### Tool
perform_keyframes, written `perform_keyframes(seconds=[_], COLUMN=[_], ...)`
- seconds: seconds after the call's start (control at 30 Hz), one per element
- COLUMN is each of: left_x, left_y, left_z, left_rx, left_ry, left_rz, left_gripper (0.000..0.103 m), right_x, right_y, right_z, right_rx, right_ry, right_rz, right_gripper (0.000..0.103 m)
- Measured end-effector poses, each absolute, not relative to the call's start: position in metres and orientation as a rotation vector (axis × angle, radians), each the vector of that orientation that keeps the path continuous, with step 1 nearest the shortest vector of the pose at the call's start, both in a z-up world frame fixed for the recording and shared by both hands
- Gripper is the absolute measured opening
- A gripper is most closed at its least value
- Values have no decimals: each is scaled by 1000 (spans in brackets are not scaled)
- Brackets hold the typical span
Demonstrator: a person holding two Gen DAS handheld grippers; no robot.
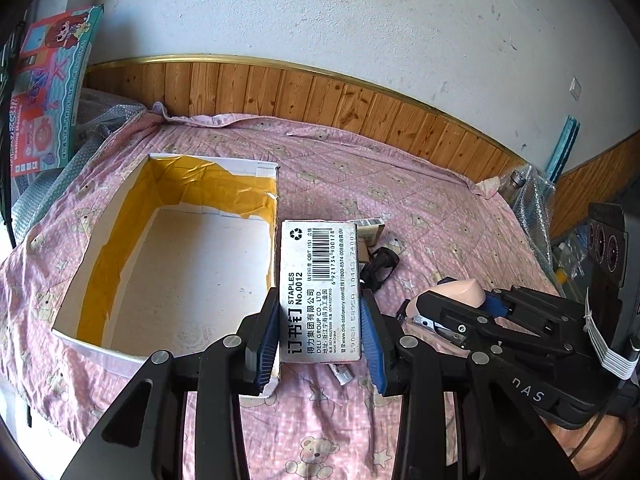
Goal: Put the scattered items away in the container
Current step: 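Carry the staples box and pink stapler with both tools over the cardboard box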
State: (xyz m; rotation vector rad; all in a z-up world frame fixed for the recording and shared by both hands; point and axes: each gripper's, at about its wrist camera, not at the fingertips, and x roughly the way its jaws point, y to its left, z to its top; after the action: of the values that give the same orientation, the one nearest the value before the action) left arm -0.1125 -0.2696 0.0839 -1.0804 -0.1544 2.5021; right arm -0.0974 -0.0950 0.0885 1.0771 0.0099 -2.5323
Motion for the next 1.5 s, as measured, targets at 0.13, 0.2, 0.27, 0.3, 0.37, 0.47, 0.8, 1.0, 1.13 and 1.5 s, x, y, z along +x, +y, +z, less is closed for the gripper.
perform_keyframes(seconds=[0.13,0.2,0.27,0.3,0.37,0.47,0.8,1.0,1.13,1.5], left_x=[-120,-124,-128,-130,-134,-142,-165,-181,-193,-224], left_y=[-278,-284,-291,-295,-302,-314,-346,-358,-366,-375], left_z=[87,88,89,90,91,91,79,72,68,54], left_rx=[-1079,-1078,-1080,-1079,-1079,-1082,-1138,-1178,-1206,-1316], left_ry=[-175,-181,-195,-200,-212,-232,-281,-298,-306,-284], left_rz=[2513,2523,2529,2532,2539,2552,2580,2584,2580,2535], left_gripper=[39,39,39,39,39,39,39,39,39,39], right_x=[-106,-110,-115,-117,-121,-128,-151,-167,-182,-227], right_y=[-105,-110,-117,-120,-128,-140,-180,-197,-206,-221], right_z=[97,101,104,106,108,110,115,117,113,91], right_rx=[1072,1069,1066,1063,1062,1062,1063,1072,1106,1203], right_ry=[25,30,42,51,60,80,127,128,103,19], right_rz=[-2516,-2510,-2500,-2498,-2488,-2473,-2412,-2377,-2342,-2277], right_gripper=[27,27,27,27,27,27,27,27,27,27])
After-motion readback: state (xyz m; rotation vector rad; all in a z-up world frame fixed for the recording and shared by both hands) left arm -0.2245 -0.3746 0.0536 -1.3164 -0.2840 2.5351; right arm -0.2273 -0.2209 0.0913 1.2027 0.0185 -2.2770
